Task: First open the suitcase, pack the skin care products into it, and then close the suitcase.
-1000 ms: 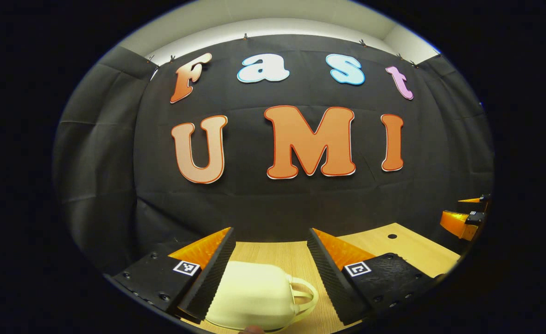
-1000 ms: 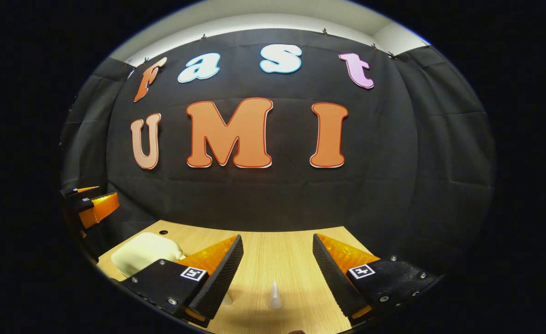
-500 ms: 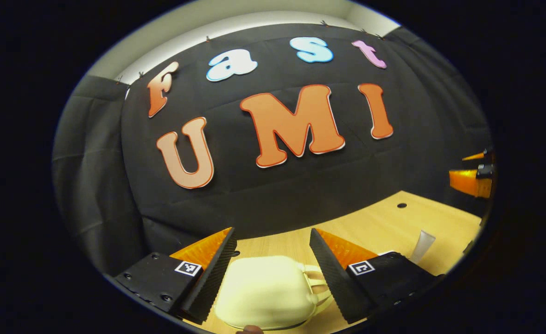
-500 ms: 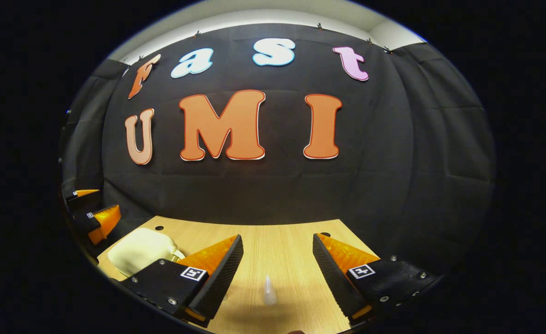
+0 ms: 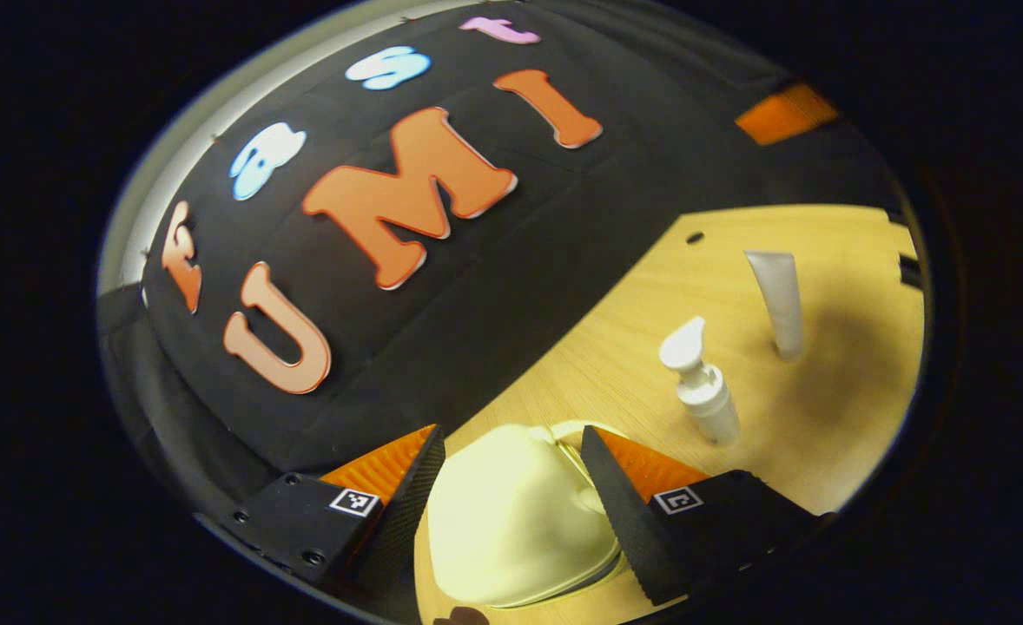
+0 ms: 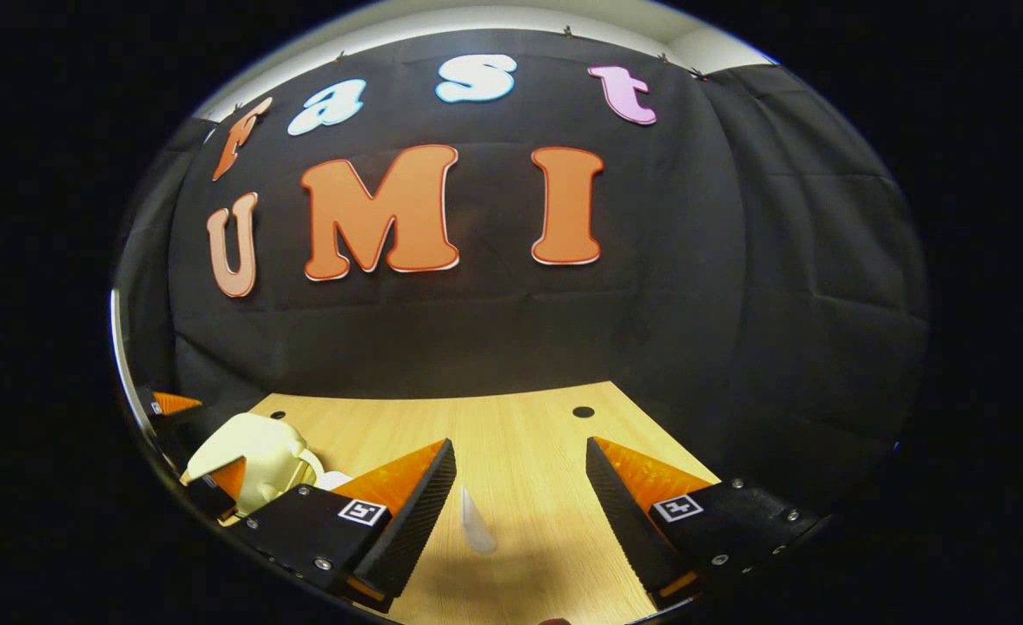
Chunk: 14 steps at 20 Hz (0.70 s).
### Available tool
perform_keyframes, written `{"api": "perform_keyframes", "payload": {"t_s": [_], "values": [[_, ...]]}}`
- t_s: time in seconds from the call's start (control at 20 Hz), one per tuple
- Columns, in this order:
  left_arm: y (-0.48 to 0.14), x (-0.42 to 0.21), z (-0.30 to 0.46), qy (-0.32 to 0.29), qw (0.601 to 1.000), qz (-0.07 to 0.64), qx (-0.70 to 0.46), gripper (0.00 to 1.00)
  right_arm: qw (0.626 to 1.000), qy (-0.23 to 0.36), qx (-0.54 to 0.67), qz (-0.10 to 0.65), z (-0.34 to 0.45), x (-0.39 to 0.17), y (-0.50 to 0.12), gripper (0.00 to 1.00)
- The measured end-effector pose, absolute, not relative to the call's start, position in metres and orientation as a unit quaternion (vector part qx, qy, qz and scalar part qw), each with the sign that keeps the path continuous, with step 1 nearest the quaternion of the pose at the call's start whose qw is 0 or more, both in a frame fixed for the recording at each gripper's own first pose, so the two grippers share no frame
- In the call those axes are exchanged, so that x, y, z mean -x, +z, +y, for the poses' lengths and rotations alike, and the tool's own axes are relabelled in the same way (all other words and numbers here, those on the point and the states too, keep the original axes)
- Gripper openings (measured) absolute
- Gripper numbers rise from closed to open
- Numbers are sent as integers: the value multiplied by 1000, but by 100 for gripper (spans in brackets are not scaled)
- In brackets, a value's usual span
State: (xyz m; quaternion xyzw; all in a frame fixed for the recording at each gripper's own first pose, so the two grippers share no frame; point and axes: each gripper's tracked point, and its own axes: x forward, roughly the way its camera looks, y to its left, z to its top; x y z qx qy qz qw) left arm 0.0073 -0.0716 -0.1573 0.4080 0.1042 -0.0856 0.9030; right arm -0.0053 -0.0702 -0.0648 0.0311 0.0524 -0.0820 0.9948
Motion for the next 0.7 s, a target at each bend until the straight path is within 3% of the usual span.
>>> {"api": "perform_keyframes", "payload": {"t_s": [0.35, 0.7], "values": [[-234, -14, -85, -130, 824, 152, -530, 99, 988, -123, -40, 87, -110, 14, -101, 95], [-260, -46, -83, -119, 802, 187, -555, 99, 980, -156, -56, 110, -135, 12, -119, 95]]}}
